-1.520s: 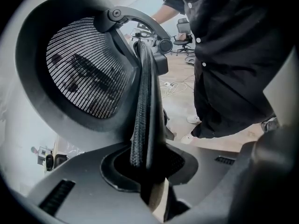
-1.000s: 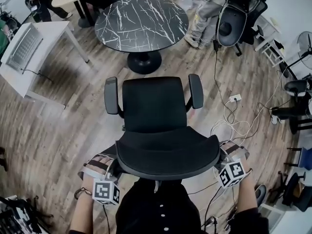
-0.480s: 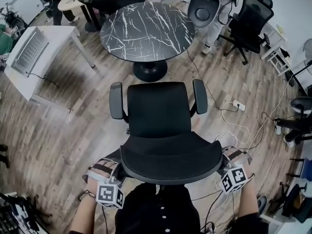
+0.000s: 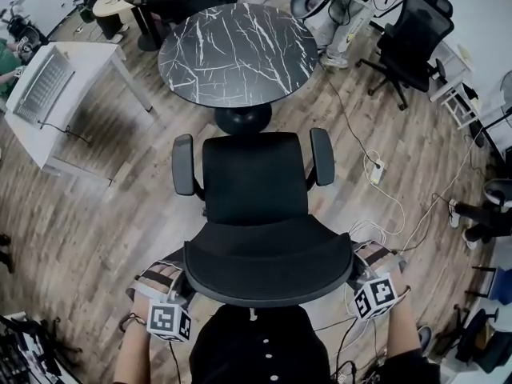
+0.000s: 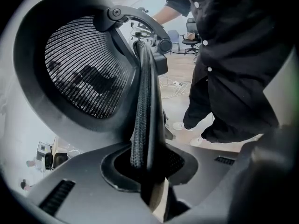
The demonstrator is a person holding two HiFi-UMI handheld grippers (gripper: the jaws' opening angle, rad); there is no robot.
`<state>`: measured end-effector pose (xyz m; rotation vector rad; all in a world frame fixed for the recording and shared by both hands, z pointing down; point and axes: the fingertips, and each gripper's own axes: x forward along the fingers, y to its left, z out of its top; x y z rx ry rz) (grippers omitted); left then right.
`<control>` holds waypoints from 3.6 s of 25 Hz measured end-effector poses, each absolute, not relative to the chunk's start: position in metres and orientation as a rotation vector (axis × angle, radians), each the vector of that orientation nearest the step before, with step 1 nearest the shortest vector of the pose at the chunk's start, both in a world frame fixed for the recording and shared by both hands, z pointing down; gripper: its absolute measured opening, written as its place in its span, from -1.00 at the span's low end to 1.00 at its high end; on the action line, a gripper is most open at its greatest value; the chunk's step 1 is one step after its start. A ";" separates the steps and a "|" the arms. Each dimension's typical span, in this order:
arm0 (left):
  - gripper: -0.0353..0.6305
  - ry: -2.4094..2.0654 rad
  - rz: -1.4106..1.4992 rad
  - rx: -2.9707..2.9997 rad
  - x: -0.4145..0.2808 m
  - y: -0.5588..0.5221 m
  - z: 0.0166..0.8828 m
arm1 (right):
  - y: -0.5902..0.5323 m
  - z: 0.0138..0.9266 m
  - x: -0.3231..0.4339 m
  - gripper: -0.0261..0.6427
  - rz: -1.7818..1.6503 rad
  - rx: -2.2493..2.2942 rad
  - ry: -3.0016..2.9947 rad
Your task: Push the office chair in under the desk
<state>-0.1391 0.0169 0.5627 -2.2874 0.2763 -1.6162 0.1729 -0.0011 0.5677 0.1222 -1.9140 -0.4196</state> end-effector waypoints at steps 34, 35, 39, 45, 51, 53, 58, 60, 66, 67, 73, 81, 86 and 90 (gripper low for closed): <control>-0.60 0.364 -1.644 -2.315 -0.112 -0.068 0.566 | -0.109 0.569 0.196 -0.51 -0.485 0.035 -1.923; -0.60 0.366 -1.641 -2.315 -0.112 -0.070 0.567 | -0.112 0.570 0.197 -0.51 -0.486 0.035 -1.921; -0.60 0.384 -1.639 -2.313 -0.112 -0.084 0.567 | -0.127 0.570 0.197 -0.51 -0.489 0.034 -1.919; -0.60 0.380 -1.646 -2.317 -0.115 -0.101 0.564 | -0.145 0.567 0.193 -0.51 -0.494 0.032 -1.924; -0.60 0.389 -1.640 -2.314 -0.117 -0.120 0.567 | -0.167 0.568 0.192 -0.51 -0.498 0.038 -1.920; -0.60 0.393 -1.634 -2.311 -0.118 -0.129 0.567 | -0.176 0.568 0.190 -0.51 -0.498 0.039 -1.920; -0.60 0.390 -1.634 -2.308 -0.124 -0.150 0.567 | -0.197 0.567 0.185 -0.51 -0.499 0.042 -1.918; -0.60 0.385 -1.631 -2.312 -0.126 -0.156 0.566 | -0.203 0.567 0.183 -0.51 -0.496 0.039 -1.919; -0.60 0.379 -1.616 -2.323 -0.129 -0.168 0.565 | -0.212 0.567 0.179 -0.50 -0.483 0.042 -1.922; -0.60 0.376 -1.616 -2.326 -0.130 -0.169 0.565 | -0.213 0.567 0.178 -0.50 -0.478 0.040 -1.923; -0.60 0.393 -1.607 -2.329 -0.135 -0.193 0.564 | -0.240 0.567 0.173 -0.49 -0.489 0.051 -1.917; -0.59 0.394 -1.602 -2.310 -0.151 -0.240 0.566 | -0.285 0.567 0.157 -0.52 -0.506 0.080 -1.904; -0.59 0.364 -1.601 -2.322 -0.161 -0.263 0.561 | -0.302 0.564 0.146 -0.53 -0.484 0.076 -1.915; -0.59 0.337 -1.594 -2.329 -0.165 -0.264 0.562 | -0.298 0.563 0.143 -0.53 -0.470 0.082 -1.916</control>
